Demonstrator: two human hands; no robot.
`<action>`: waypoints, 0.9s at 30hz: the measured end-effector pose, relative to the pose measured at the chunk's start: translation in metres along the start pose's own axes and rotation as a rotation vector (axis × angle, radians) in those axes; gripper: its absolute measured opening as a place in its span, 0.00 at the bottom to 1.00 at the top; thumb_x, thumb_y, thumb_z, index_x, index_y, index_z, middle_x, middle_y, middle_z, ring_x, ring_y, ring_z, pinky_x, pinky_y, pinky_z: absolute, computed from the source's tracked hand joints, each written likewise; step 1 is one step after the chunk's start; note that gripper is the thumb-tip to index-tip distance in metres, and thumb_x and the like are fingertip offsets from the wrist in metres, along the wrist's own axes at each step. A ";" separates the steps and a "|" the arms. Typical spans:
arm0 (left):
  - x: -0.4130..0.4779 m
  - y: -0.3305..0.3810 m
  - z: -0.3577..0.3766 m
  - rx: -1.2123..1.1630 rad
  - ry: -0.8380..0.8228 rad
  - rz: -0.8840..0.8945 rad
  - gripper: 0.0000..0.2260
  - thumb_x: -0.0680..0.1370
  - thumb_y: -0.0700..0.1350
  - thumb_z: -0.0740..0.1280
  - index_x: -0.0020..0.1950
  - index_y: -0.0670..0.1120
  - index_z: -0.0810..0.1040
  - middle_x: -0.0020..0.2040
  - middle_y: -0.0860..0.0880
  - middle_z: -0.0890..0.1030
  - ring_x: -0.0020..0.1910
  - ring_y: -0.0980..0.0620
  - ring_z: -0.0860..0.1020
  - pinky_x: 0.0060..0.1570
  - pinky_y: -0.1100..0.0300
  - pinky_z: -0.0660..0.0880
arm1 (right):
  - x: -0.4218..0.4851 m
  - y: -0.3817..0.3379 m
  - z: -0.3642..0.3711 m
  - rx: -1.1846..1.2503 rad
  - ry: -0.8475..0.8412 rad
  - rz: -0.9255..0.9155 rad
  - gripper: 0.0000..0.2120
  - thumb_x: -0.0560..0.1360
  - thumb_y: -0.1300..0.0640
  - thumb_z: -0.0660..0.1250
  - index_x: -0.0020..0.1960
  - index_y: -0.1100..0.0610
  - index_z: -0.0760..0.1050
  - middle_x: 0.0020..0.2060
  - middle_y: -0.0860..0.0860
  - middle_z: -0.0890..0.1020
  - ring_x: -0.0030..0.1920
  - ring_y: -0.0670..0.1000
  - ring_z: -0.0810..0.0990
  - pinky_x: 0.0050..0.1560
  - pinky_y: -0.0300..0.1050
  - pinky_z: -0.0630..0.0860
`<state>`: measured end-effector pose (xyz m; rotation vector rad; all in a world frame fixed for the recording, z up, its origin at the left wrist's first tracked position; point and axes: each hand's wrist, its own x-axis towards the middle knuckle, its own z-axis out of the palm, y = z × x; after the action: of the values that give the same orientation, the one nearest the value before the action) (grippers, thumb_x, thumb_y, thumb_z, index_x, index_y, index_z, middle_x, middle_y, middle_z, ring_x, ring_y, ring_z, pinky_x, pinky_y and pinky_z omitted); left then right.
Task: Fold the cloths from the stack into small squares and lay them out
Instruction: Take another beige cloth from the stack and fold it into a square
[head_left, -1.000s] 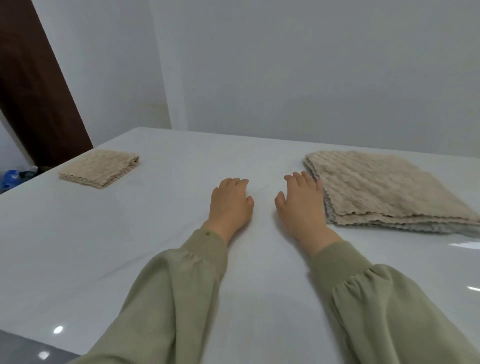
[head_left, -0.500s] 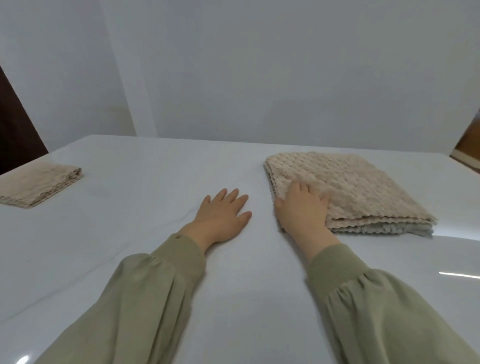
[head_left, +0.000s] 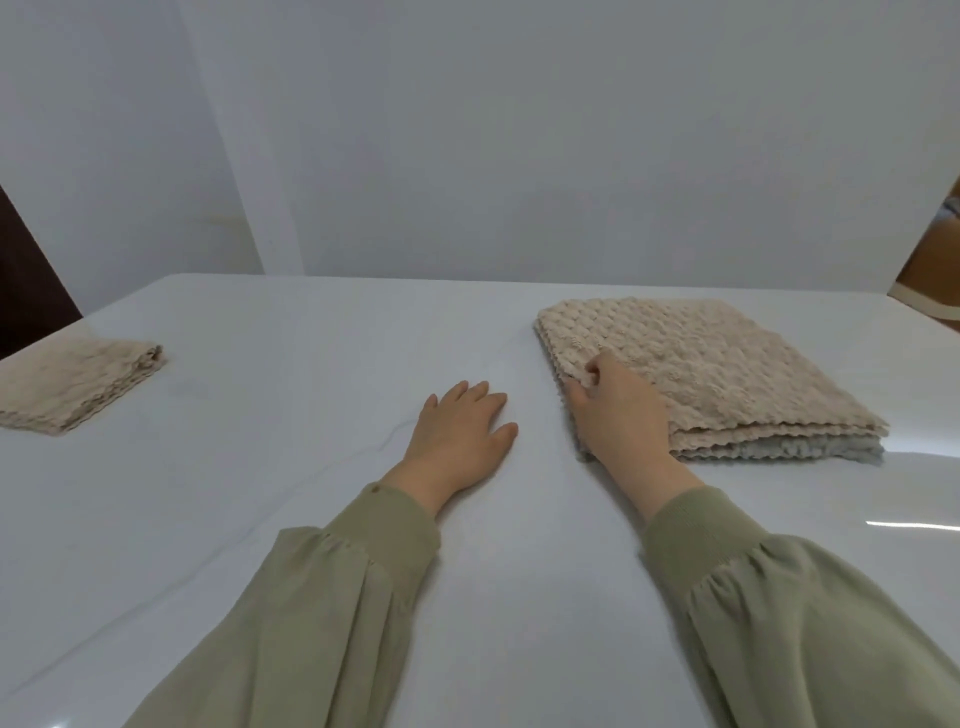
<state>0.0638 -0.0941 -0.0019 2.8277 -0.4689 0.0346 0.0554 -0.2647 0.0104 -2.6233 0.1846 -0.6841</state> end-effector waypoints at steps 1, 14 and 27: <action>-0.001 0.000 -0.001 -0.007 0.000 0.003 0.23 0.81 0.55 0.53 0.75 0.51 0.59 0.77 0.51 0.56 0.76 0.50 0.51 0.73 0.48 0.47 | -0.001 0.001 0.000 0.011 0.013 0.010 0.09 0.78 0.52 0.58 0.48 0.58 0.71 0.38 0.54 0.79 0.37 0.56 0.76 0.35 0.46 0.69; -0.017 -0.007 -0.004 0.005 0.086 0.056 0.17 0.80 0.48 0.53 0.67 0.45 0.70 0.65 0.48 0.72 0.67 0.47 0.65 0.66 0.52 0.62 | -0.008 -0.008 0.000 0.056 0.015 0.098 0.12 0.72 0.62 0.58 0.32 0.63 0.72 0.25 0.59 0.76 0.26 0.54 0.70 0.26 0.40 0.64; -0.025 -0.015 -0.007 -0.041 0.044 0.084 0.20 0.82 0.50 0.53 0.73 0.47 0.64 0.74 0.49 0.63 0.74 0.50 0.57 0.72 0.55 0.52 | 0.001 0.009 -0.046 0.137 -0.512 0.041 0.26 0.72 0.62 0.69 0.69 0.53 0.70 0.60 0.51 0.77 0.56 0.51 0.77 0.53 0.37 0.68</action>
<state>0.0446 -0.0709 -0.0004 2.7595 -0.5722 0.1026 0.0331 -0.2898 0.0435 -2.5553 0.0356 0.0028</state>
